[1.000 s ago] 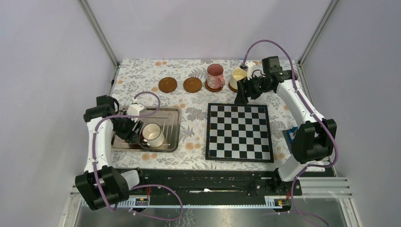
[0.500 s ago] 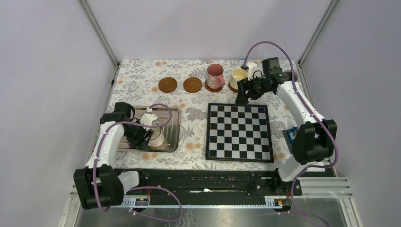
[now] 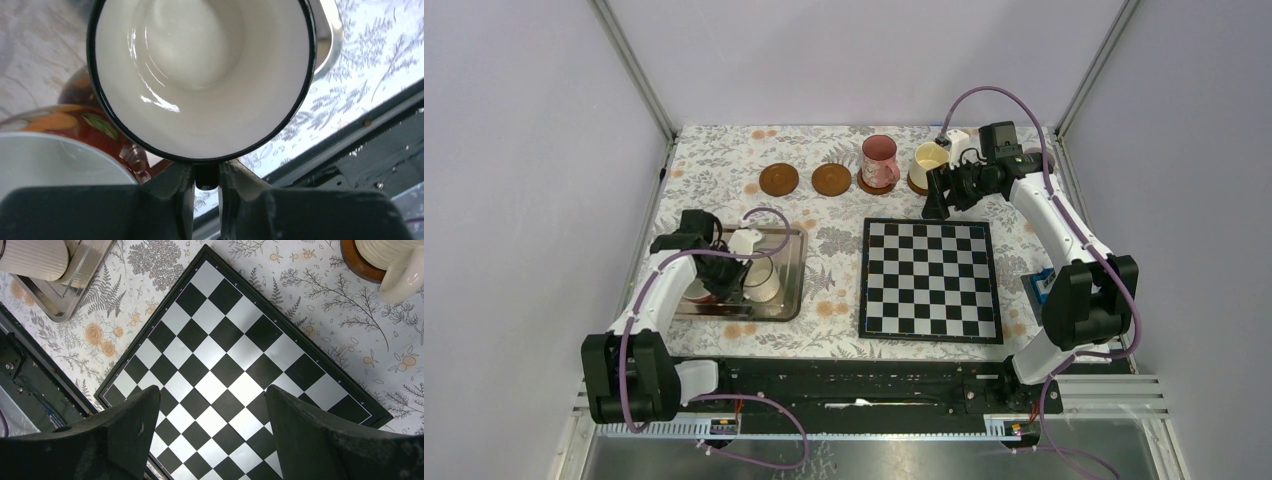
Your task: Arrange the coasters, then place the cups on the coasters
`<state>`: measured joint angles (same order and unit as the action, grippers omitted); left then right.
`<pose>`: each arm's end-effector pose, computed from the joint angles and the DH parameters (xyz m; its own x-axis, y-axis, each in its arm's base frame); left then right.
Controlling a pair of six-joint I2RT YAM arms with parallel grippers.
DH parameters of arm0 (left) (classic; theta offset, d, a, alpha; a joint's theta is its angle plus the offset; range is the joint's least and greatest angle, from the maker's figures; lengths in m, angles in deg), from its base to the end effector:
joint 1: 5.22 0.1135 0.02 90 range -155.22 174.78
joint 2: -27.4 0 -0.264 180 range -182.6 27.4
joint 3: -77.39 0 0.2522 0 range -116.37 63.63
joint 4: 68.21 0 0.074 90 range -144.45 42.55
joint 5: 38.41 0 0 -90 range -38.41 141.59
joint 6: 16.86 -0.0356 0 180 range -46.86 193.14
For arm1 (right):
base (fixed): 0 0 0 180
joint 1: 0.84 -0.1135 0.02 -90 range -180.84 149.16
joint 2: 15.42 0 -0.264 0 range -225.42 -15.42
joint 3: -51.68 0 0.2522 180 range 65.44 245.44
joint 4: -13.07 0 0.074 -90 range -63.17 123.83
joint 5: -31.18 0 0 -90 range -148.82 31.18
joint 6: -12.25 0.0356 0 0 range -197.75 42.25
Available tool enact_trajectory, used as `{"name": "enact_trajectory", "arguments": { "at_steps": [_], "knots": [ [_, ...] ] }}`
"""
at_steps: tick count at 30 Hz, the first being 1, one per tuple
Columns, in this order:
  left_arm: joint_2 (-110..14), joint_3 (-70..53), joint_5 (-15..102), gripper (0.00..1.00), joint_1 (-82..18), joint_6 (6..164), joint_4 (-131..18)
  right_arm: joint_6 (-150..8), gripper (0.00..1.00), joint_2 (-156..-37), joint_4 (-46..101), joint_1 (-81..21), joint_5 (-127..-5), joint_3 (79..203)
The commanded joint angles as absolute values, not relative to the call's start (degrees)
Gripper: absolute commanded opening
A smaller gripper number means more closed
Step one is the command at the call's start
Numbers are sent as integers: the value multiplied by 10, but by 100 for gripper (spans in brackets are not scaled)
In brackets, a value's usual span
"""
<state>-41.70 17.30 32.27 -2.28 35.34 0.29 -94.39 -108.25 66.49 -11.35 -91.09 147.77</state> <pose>0.1985 -0.0016 0.2156 -0.7563 0.5403 -0.3689 0.6158 0.7783 -0.1227 0.3422 0.0828 0.3116 -0.5829 -0.3544 -0.7312 -0.6862 0.6967 0.2093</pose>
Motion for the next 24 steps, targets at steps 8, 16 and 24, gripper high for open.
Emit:
{"name": "enact_trajectory", "arguments": {
  "at_steps": [8, 16, 24],
  "knots": [
    [-487, 134, 355, 0, -65, 535, -131, -939, 84, -1078, 644, -119, -937, 1491],
    [-535, 86, 371, 0, -107, 628, -128, -941, 84, -1095, 645, -118, -945, 1505],
    [-543, 70, 345, 40, -125, 673, -111, -933, 85, -1099, 641, -126, -943, 1509]
  ]
}}
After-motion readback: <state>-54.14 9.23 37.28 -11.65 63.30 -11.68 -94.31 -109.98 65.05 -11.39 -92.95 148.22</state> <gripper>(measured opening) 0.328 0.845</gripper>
